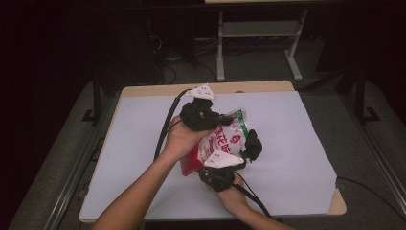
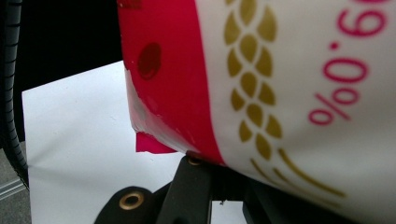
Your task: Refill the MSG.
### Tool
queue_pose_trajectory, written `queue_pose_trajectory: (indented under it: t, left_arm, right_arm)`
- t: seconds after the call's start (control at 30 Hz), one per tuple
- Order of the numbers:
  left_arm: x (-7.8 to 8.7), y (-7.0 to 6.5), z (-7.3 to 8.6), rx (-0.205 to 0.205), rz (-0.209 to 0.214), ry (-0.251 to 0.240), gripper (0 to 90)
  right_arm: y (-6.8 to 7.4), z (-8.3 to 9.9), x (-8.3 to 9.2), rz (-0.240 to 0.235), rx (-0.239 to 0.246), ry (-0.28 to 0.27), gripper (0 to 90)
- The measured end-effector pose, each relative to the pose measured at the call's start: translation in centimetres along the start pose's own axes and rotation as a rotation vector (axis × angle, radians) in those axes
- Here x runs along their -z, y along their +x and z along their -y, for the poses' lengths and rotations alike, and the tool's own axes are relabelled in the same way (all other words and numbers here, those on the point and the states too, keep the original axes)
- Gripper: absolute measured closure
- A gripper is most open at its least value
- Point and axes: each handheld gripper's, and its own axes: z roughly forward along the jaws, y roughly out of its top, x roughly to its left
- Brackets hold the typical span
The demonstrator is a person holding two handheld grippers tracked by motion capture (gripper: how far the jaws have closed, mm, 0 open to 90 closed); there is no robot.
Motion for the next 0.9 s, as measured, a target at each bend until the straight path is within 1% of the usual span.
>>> queue_pose_trajectory:
  t: [0.23,0.33,0.37,0.9]
  left_arm:
    - [-0.17,0.04,0.0,0.003,0.0,-0.002,90.0]
    - [-0.23,0.05,-0.03,-0.002,0.001,0.006,90.0]
    - [-0.28,0.0,-0.04,0.003,0.002,0.003,90.0]
    - [-0.44,0.05,-0.07,0.001,0.003,0.01,90.0]
  right_arm:
    - [-0.03,0.01,0.0,-0.001,-0.004,0.001,89.9]
    - [-0.01,0.02,0.02,-0.001,-0.003,0.0,89.9]
    - [0.01,0.03,0.02,-0.001,-0.002,0.0,89.9]
    - [0.02,0.04,0.02,-0.005,-0.008,-0.004,89.9]
